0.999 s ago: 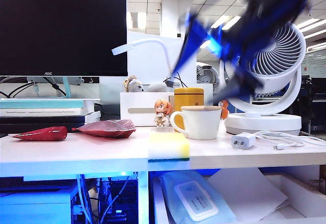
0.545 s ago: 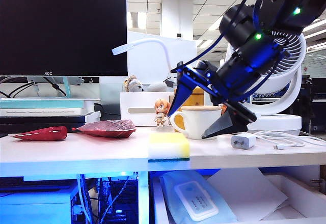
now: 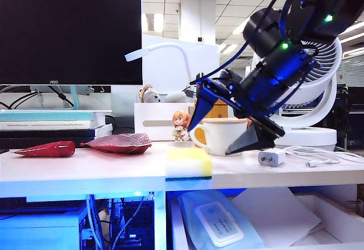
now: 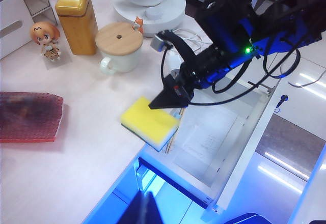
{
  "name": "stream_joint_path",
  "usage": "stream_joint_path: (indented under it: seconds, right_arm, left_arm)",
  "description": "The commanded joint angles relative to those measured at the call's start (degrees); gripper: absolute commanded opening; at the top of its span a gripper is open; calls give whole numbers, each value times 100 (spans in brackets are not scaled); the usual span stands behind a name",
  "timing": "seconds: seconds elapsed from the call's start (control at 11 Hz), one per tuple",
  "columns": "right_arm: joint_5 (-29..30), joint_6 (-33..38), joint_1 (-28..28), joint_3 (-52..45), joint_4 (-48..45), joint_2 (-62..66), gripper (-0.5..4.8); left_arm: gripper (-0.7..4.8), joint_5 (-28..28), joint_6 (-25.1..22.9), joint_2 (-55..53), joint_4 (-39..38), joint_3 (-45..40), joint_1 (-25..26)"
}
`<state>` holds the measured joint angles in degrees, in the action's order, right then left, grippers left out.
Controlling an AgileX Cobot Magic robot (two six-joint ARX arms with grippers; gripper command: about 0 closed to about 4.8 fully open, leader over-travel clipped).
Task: Open the drawer, place the cleaning sponge inside, then close the drawer.
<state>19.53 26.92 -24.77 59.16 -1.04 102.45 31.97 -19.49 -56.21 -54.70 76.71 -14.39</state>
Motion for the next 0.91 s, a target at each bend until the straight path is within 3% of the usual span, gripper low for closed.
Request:
stream_joint_path:
  seconds: [0.09, 0.18, 0.27, 0.36, 0.45, 0.64, 0.91]
  right_arm:
    - [-74, -629, -236, 737, 627, -17, 479]
    - [-164, -1091, -555, 1075, 1189, -17, 479]
    - [514, -1069, -1040, 1698, 2367, -20, 225]
    - [857, -1032, -1156, 1790, 2538, -20, 46]
    - [859, -1029, -1207, 1790, 2573, -17, -5]
    - [485, -1027, -1235, 1784, 3067, 116, -6]
    - [651, -1226, -1303, 1784, 3383, 629, -5]
  left_arm:
    - [-6, 24, 0, 9, 42, 17, -2]
    - [-6, 24, 0, 7, 42, 17, -2]
    - [-6, 22, 0, 9, -42, 17, -2]
    - [-6, 24, 0, 9, -61, 17, -2]
    - [-6, 24, 0, 9, -61, 17, -2]
    - [-6, 24, 0, 9, -57, 17, -2]
    - [-6, 22, 0, 9, -52, 17, -2]
